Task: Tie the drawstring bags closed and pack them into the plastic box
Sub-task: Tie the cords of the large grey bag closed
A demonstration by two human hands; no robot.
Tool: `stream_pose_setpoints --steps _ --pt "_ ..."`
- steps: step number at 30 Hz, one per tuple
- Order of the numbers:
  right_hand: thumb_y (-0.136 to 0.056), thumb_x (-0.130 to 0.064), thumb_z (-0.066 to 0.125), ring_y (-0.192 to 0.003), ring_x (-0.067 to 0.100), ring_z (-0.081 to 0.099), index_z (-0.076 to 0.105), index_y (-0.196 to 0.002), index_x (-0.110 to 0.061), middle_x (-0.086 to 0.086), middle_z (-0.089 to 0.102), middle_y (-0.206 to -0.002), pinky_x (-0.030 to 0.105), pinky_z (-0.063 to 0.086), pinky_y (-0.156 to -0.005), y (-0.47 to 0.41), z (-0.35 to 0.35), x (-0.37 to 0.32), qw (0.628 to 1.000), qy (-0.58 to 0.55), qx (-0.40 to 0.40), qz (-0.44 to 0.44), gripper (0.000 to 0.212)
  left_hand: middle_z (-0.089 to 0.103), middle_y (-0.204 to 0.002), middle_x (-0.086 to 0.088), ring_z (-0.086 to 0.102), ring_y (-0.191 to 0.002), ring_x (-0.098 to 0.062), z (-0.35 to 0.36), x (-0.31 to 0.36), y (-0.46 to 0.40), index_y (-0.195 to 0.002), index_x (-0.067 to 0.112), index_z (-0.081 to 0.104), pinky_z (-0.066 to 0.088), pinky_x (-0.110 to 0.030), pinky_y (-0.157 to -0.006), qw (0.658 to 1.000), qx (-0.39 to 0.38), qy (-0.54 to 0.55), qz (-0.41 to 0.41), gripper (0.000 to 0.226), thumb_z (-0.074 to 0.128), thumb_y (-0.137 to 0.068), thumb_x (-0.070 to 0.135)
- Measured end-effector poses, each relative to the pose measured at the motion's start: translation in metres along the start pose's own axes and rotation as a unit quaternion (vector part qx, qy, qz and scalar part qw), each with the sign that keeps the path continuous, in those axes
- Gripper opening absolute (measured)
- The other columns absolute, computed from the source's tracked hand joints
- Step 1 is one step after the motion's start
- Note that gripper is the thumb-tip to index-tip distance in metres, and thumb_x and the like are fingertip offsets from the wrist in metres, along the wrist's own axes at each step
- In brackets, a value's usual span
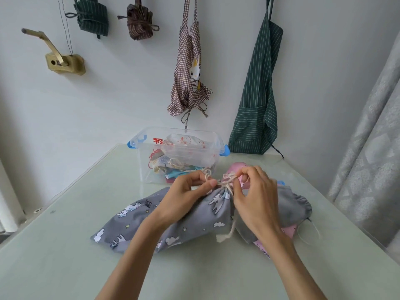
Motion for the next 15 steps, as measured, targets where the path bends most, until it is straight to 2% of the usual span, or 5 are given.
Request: stream_pose_setpoints --steps 3,6,9,12,15 --pt "-0.083 -0.008 0.062 -0.071 0.018 0.051 0.053 -0.083 -0.018 -0.007 0.053 -0.081 0.031 0.035 -0.072 0.004 0.003 0.001 0.992 0.062 0.032 -0.107 0.014 0.073 -0.090 -0.011 0.066 -0.085 -0.014 -0.008 0.004 -0.001 -0.076 0.018 0.064 0.052 -0.027 -0.079 1.000 0.002 -0.018 0.013 0.018 0.064 -0.079 0.035" --pt "-0.085 -0.008 0.062 -0.069 0.015 0.052 0.063 -0.075 -0.025 -0.011 0.062 -0.076 0.024 0.043 -0.072 0.000 0.006 0.008 0.986 -0.140 -0.081 0.039 0.019 0.071 -0.089 -0.014 0.064 -0.085 -0.012 -0.012 0.002 -0.001 -0.075 0.015 0.063 0.047 -0.028 -0.079 0.996 -0.006 -0.083 0.020 0.019 0.065 -0.082 0.032" --pt "-0.078 -0.012 0.065 -0.068 0.011 0.048 0.073 -0.065 -0.022 -0.006 0.060 -0.066 0.019 0.036 -0.067 -0.003 0.005 0.012 0.870 -0.374 -0.237 0.217 0.019 0.068 -0.073 0.011 0.058 -0.065 0.009 -0.014 -0.003 0.001 -0.078 0.009 0.063 0.039 -0.006 -0.063 0.988 -0.014 -0.151 0.017 0.014 0.064 -0.088 0.019" --pt "-0.079 -0.022 0.059 -0.062 0.010 0.036 0.064 -0.056 -0.020 -0.002 0.043 -0.061 0.027 0.027 -0.063 0.000 0.003 0.011 0.777 -0.468 -0.329 0.264 0.023 0.064 -0.069 0.020 0.051 -0.058 0.010 -0.018 -0.008 0.002 -0.073 0.020 0.061 0.036 -0.013 -0.058 0.969 0.024 -0.244 0.021 0.016 0.065 -0.088 0.027" --pt "-0.094 -0.036 0.042 -0.059 0.016 0.032 0.043 -0.047 -0.021 -0.001 0.036 -0.055 0.031 0.027 -0.063 -0.002 0.004 0.012 0.875 -0.296 -0.303 0.233 0.050 0.066 -0.076 0.019 0.055 -0.071 0.003 -0.018 -0.009 0.003 -0.071 0.028 0.061 0.043 -0.028 -0.069 0.951 0.049 -0.304 0.023 0.018 0.064 -0.086 0.037"
Point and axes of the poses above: each hand's wrist, its own y-axis away from the middle knuckle, its own z-axis out of the palm, x = y × z, the point moved 2 cm from there along -y, towards the middle knuckle
